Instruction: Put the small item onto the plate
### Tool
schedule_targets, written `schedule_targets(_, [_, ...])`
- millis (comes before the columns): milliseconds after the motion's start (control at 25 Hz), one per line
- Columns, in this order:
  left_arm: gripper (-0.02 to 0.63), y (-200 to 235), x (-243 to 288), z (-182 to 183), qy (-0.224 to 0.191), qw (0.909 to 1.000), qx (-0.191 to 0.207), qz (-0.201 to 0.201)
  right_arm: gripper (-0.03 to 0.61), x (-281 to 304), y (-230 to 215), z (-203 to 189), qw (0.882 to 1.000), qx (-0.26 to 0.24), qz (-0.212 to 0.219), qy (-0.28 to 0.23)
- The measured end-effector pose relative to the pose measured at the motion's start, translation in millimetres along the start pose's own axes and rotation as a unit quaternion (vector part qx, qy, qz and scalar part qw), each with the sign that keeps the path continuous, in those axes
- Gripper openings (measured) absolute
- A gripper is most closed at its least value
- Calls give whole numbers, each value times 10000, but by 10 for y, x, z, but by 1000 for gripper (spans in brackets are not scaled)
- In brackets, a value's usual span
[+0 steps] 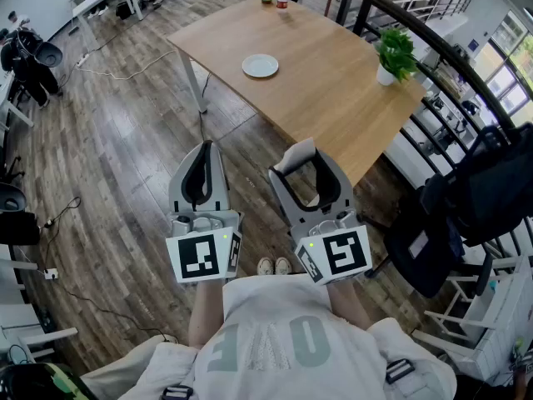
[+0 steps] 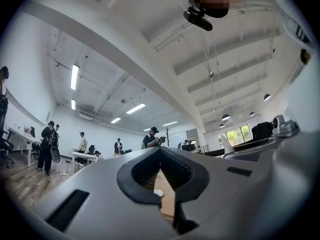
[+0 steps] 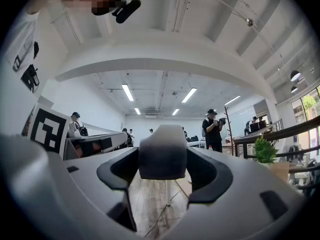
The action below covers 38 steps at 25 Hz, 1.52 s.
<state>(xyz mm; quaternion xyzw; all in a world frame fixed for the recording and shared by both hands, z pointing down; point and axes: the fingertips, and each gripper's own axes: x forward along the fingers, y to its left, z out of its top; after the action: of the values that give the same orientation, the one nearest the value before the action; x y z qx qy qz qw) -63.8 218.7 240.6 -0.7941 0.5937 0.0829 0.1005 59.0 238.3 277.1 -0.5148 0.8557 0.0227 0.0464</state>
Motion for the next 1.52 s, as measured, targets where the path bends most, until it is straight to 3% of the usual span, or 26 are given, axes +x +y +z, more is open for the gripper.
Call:
schedule_targets(440, [8, 138, 31, -87, 67, 9999, -1, 79, 298, 108, 7, -47, 10000, -25, 69, 21])
schedule_targets(1040, [8, 587, 125, -250, 122, 9994, -9, 338, 298, 204, -217, -148, 9995, -25, -330, 9])
schedule_targets(1280, [8, 674, 462, -345, -28, 9992, 12, 395, 298, 507, -558, -11, 9984, -211, -381, -355])
schedule_targets(1520, [8, 905, 1145, -447, -197, 9986, 111, 470, 298, 1229, -950, -6, 9975, -390, -315, -504])
